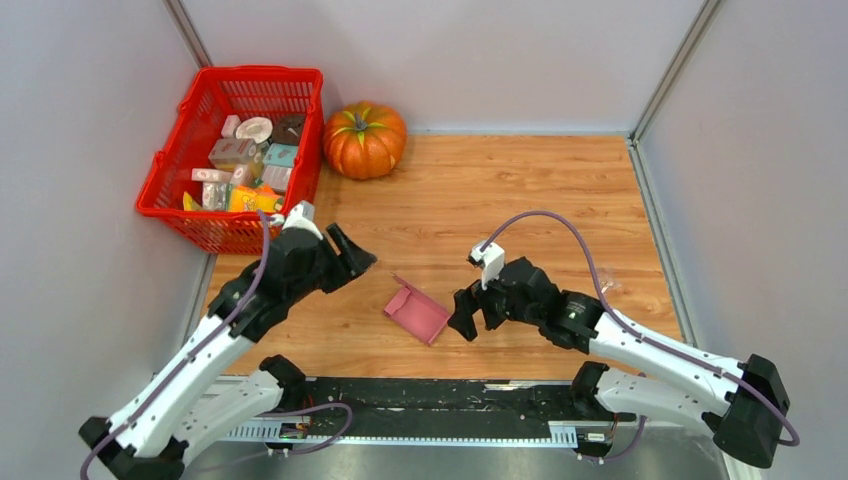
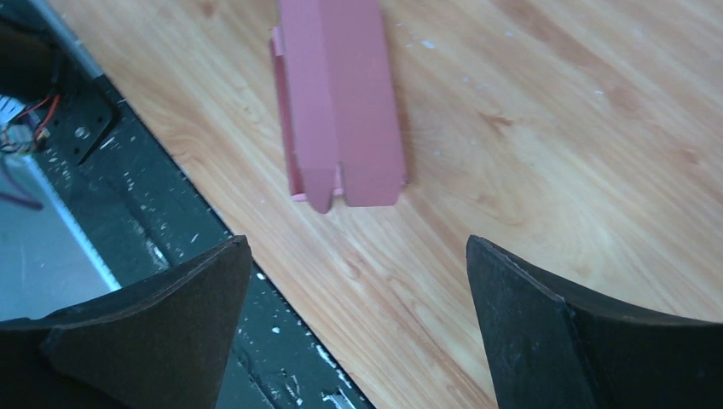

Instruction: Fold the paper box

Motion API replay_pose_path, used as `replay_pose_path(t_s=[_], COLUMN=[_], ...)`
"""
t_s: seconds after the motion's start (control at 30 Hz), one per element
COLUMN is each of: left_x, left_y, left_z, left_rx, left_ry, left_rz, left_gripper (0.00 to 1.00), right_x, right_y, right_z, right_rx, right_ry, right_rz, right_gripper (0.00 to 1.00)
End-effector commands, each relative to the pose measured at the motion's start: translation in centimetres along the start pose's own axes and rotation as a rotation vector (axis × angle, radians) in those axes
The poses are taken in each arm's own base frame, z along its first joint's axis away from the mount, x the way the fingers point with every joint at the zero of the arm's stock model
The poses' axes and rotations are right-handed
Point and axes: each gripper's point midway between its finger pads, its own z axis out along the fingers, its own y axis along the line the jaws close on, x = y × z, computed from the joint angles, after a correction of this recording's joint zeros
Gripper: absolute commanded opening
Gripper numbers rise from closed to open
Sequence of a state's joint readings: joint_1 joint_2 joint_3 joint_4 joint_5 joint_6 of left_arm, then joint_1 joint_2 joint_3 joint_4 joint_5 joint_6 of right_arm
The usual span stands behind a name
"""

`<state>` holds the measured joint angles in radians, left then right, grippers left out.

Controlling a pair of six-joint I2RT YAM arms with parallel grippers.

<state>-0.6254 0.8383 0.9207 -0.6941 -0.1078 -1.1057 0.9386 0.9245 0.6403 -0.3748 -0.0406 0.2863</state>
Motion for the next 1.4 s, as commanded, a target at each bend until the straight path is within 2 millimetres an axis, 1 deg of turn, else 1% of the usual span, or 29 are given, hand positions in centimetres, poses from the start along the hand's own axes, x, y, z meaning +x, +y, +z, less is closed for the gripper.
replay_pose_path(t_s=[0.0,0.03,0.07,0.1,0.13,0.17,0.2,0.23,0.27,0.3,0.33,0.37,0.43,0.47,0.53,0.6,0.63,0.7,0.73,0.8,0.93,0.97,1.0,1.03,1.07,1.13,1.17,1.27,1.37], left_x=[2.3,3.1,4.5,5.3,5.8,6.3,6.4,6.1,6.3,6.1,6.0,6.2,6.2,6.7,7.0,7.2,7.5,8.0,8.1,9.0,10.0,10.2,10.4,10.6,10.5,10.9,10.5,10.7,11.4], left_y=[5.1,5.6,6.7,7.0,7.0,7.6,7.6,6.7,7.1,7.1,6.8,7.1,6.9,7.0,7.3,6.9,7.1,7.0,6.8,7.5,8.0,8.0,8.1,8.4,8.5,8.4,8.6,8.8,9.1], left_z=[0.3,0.6,1.4,2.0,3.0,3.6,4.2,4.9,5.8,6.4,7.0,7.9,8.8,9.5,10.5,10.9,11.3,11.3,11.2,11.0,10.8,10.9,11.0,11.1,11.2,11.0,11.2,11.5,11.9], left_rx=[0.017,0.019,0.008,0.015,0.017,0.011,0.019,0.053,0.039,0.030,0.034,0.009,0.002,-0.003,-0.011,0.002,-0.002,0.005,0.018,0.015,0.018,0.012,0.005,0.005,-0.003,0.029,0.016,0.011,-0.005], left_ry=[0.030,0.060,0.123,0.153,0.172,0.190,0.187,0.159,0.168,0.158,0.154,0.180,0.193,0.216,0.229,0.241,0.256,0.270,0.260,0.265,0.278,0.280,0.278,0.270,0.245,0.211,0.176,0.182,0.213], left_rz=[0.406,0.415,0.422,0.436,0.437,0.442,0.463,0.483,0.507,0.542,0.556,0.573,0.596,0.603,0.612,0.622,0.622,0.600,0.596,0.577,0.511,0.468,0.442,0.416,0.370,0.341,0.321,0.320,0.324], left_gripper=[0.66,0.65,0.65,0.65,0.65,0.65,0.65,0.65,0.65,0.63,0.59,0.50,0.48,0.46,0.46,0.46,0.44,0.36,0.34,0.33,0.46,0.46,0.46,0.43,0.42,0.37,0.37,0.39,0.37], right_x=[-1.1,-0.6,-0.7,-0.5,0.3,-0.1,-0.4,-0.2,-0.6,-0.9,-0.7,-1.0,-1.1,-1.2,-1.6,-2.6,-3.0,-3.7,-4.0,-4.1,-2.9,-1.9,-1.6,-1.2,0.1,0.5,1.5,1.7,2.7], right_y=[2.7,2.4,2.3,2.1,1.5,1.4,0.2,-1.1,-1.6,-2.9,-3.4,-3.7,-4.5,-4.8,-5.7,-6.1,-6.2,-6.0,-5.7,-5.2,-4.7,-4.6,-4.4,-4.4,-4.4,-4.2,-4.4,-3.7,-3.2], right_z=[0.8,1.5,2.0,2.5,3.4,3.9,4.4,5.0,5.2,5.3,5.6,5.7,6.1,6.2,6.6,6.8,6.8,6.6,6.5,6.1,5.4,5.4,5.2,5.0,5.1,4.7,4.7,4.7,5.4], right_rx=[-0.139,-0.122,-0.111,-0.101,-0.080,-0.065,0.005,0.072,0.108,0.178,0.206,0.224,0.262,0.274,0.309,0.319,0.320,0.310,0.296,0.273,0.243,0.235,0.227,0.223,0.226,0.213,0.211,0.165,0.133], right_ry=[-0.062,-0.042,-0.040,-0.034,-0.009,-0.029,-0.047,-0.049,-0.068,-0.089,-0.085,-0.094,-0.095,-0.095,-0.093,-0.106,-0.112,-0.116,-0.120,-0.122,-0.109,-0.090,-0.091,-0.086,-0.070,-0.085,-0.081,-0.101,-0.076], right_rz=[-0.032,-0.011,-0.008,-0.005,0.002,0.015,0.032,0.044,0.068,0.078,0.082,0.086,0.080,0.076,0.060,0.049,0.035,0.031,0.027,0.035,0.093,0.136,0.160,0.186,0.250,0.303,0.322,0.379,0.408], right_gripper=[1.00,1.00,0.99,0.98,0.96,0.96,0.95,0.91,0.90,0.89,0.86,0.86,0.84,0.84,0.84,0.83,0.84,0.84,0.84,0.84,0.85,0.85,0.84,0.84,0.84,0.82,0.82,0.79,0.74])
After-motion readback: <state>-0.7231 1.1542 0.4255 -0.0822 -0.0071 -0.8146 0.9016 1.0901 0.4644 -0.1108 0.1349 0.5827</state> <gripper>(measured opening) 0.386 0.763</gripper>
